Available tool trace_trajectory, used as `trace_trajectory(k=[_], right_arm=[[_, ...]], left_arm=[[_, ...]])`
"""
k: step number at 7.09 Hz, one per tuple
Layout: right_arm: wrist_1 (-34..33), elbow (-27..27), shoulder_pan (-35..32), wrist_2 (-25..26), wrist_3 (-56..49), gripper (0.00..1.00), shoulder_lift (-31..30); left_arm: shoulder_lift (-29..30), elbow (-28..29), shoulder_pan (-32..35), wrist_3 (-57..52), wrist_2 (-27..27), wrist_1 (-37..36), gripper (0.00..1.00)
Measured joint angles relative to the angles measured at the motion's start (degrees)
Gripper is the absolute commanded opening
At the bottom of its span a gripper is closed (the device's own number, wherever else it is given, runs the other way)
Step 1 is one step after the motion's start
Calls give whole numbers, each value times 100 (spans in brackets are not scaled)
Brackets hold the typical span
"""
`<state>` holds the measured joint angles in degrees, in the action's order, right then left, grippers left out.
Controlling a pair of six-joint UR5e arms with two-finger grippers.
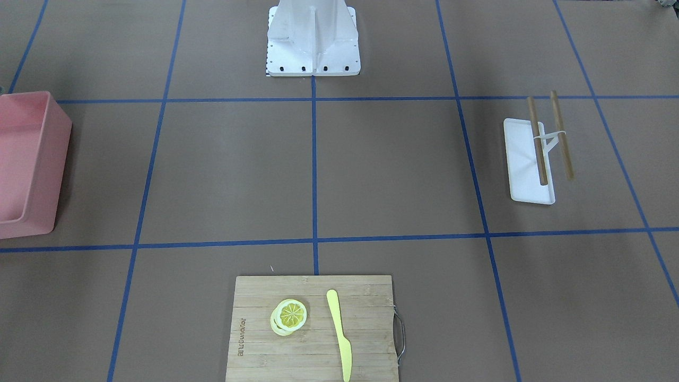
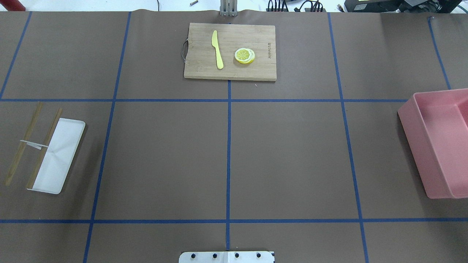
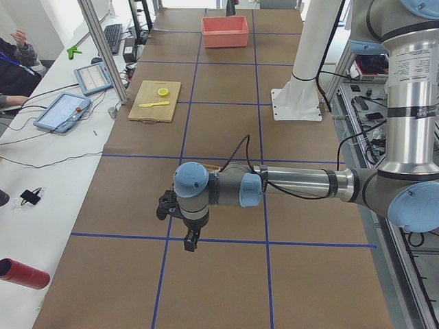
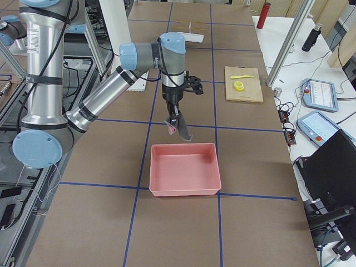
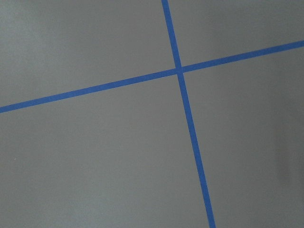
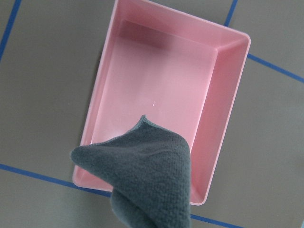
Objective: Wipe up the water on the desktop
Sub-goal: 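Carry the cloth with the right gripper into the pink bin and release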
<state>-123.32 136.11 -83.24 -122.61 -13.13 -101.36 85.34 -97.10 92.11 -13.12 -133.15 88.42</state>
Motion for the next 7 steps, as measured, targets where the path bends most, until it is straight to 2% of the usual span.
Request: trace_trajectory(k=[2, 3, 4, 7], right_arm=[[1171, -492, -73, -163, 6, 0, -662], [1623, -666, -72, -207, 115, 10, -898], [1910, -805, -65, -210, 165, 99, -1065], [2442, -1075, -49, -201, 146, 100, -1126]], left_arm=[[0, -2, -12, -6, -4, 0, 99], [2, -2, -15, -6, -20, 0, 99], [8, -2, -17, -7, -54, 0, 99], [38, 5, -46, 1, -119, -6, 99]])
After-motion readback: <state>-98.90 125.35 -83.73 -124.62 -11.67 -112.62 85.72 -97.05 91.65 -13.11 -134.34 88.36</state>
